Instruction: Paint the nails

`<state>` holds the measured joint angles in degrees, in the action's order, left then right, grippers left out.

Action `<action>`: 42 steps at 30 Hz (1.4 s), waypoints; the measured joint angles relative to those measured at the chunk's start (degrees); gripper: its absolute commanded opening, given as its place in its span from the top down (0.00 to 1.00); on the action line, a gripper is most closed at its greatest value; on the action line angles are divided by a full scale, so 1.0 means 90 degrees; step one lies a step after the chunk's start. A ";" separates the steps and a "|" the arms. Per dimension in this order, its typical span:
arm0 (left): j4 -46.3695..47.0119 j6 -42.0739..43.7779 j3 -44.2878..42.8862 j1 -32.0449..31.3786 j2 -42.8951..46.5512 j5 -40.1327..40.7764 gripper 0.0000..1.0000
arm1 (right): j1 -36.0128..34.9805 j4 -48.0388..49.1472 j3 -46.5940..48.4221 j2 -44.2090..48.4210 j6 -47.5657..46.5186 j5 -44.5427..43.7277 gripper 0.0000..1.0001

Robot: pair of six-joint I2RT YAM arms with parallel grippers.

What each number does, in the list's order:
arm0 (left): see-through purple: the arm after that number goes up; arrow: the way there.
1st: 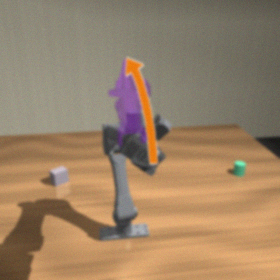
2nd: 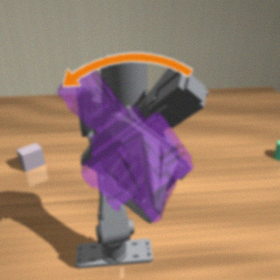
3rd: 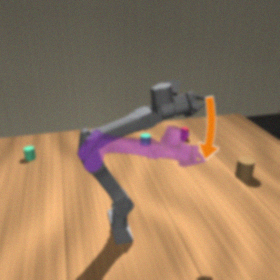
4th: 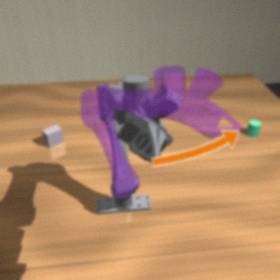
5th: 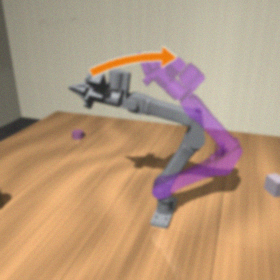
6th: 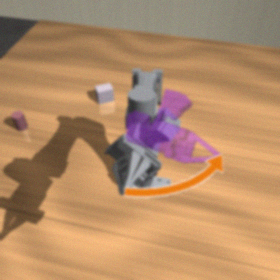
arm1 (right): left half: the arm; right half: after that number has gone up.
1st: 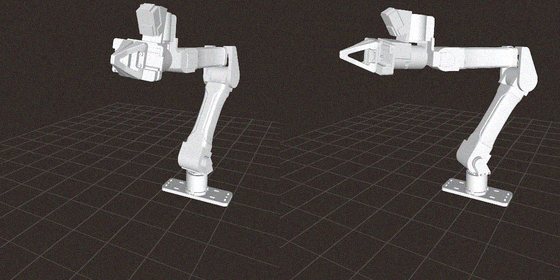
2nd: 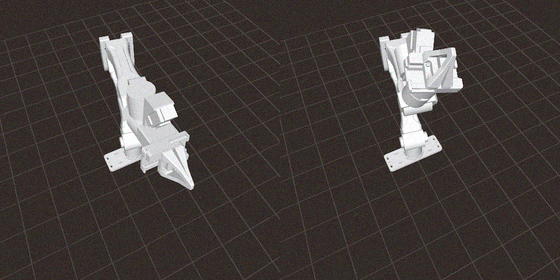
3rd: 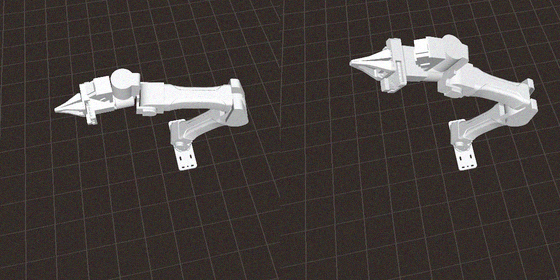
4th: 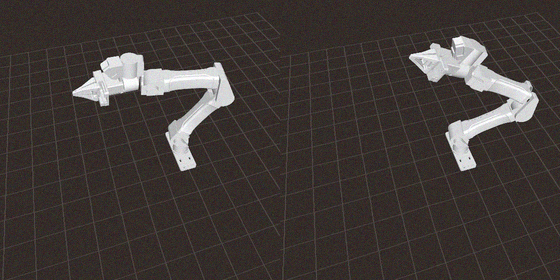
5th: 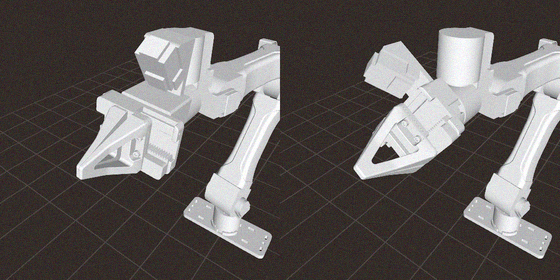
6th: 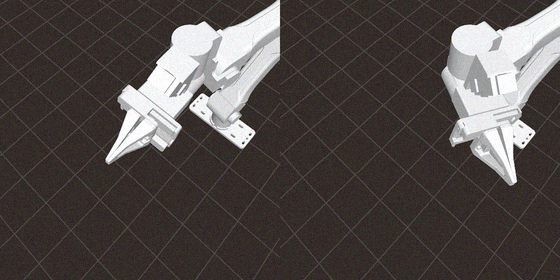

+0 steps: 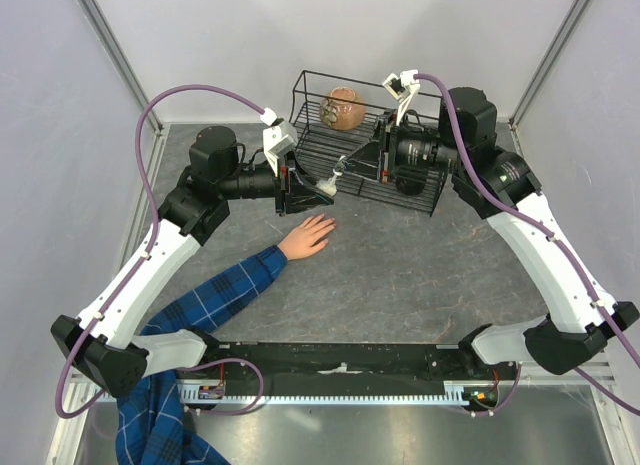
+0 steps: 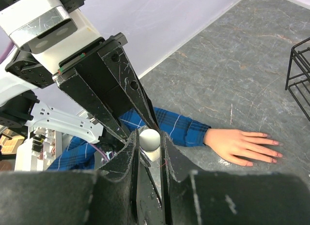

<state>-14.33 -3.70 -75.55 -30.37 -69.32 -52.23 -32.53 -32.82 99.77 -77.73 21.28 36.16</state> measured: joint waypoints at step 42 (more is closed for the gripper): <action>0.1316 -0.0325 -0.0148 -0.0211 -0.0425 0.1484 0.98 | -0.0578 -0.1015 0.1462 -0.0833 -0.0277 -0.2193 1.00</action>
<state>-2.48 -6.63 -76.88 -32.27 -73.14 -38.87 -37.74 -41.95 112.92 -85.23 18.79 16.43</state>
